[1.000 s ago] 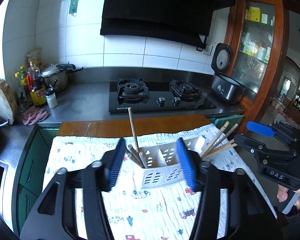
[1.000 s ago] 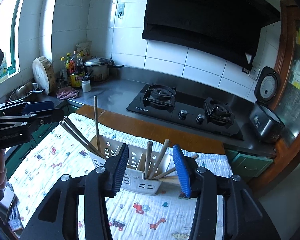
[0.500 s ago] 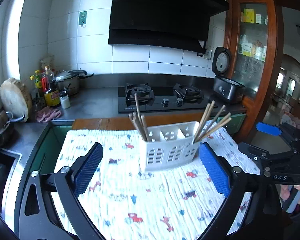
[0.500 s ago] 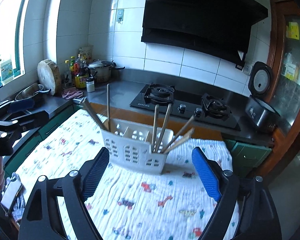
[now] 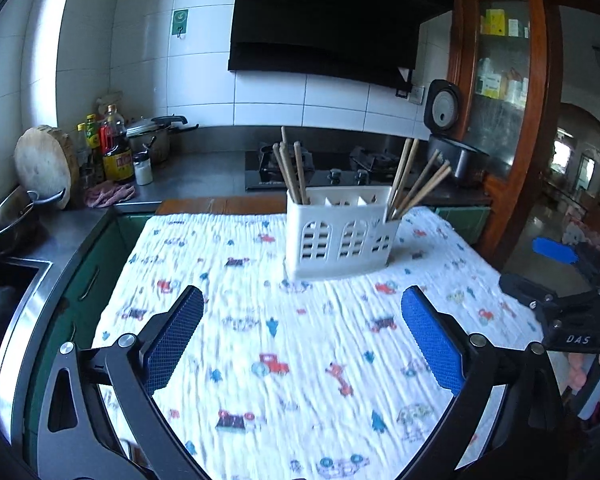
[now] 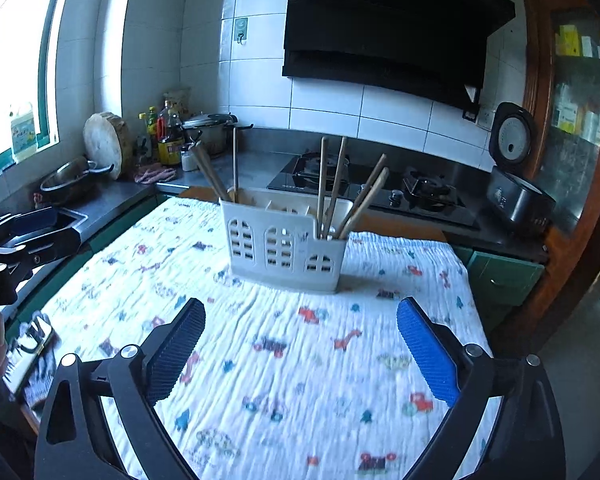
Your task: Organize utensils
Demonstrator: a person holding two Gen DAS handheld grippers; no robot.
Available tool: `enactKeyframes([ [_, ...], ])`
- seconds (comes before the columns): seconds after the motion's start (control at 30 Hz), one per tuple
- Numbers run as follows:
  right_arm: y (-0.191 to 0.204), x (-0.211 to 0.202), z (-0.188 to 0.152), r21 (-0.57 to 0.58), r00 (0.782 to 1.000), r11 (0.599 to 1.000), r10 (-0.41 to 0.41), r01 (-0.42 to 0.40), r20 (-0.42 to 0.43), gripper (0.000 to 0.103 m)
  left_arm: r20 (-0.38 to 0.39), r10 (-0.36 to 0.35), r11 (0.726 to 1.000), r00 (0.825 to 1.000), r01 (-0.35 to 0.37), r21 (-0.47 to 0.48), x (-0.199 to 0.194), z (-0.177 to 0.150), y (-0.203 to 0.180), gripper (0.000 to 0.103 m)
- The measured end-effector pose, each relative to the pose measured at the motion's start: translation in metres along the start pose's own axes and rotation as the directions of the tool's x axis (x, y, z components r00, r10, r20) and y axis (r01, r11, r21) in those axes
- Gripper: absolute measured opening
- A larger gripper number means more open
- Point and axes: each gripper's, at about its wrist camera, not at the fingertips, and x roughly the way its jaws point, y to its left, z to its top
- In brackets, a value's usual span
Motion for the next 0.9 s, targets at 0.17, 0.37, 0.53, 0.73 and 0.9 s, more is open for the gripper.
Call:
enactKeyframes([
  [0.17,0.008,-0.014,-0.024,0.006,0.999,1.0,-0.023,0.023,0.022,0.095,0.0,-0.02,0.999,1.0,0.02,-0.047,-0.011,-0.024,0.006,0.098],
  [0.37,0.014,-0.024,-0.044,0.024,0.999,0.999,-0.029,0.028,0.027,0.096,0.0,-0.004,0.999,1.0,0.004,-0.034,-0.02,-0.043,0.005,0.098],
  [0.53,0.013,-0.028,-0.055,0.048,1.0,0.999,-0.014,0.013,0.019,0.096,0.007,-0.018,1.0,1.0,0.018,0.002,-0.027,-0.051,-0.003,0.098],
  [0.73,0.014,-0.031,-0.058,0.053,1.0,0.999,-0.008,0.007,0.019,0.096,-0.004,-0.023,1.0,1.0,0.023,0.016,-0.026,-0.056,-0.008,0.098],
  [0.9,0.014,-0.031,-0.059,0.06,1.0,0.998,-0.007,0.006,0.017,0.096,-0.014,-0.022,1.0,1.0,0.022,0.021,-0.025,-0.06,-0.009,0.098],
])
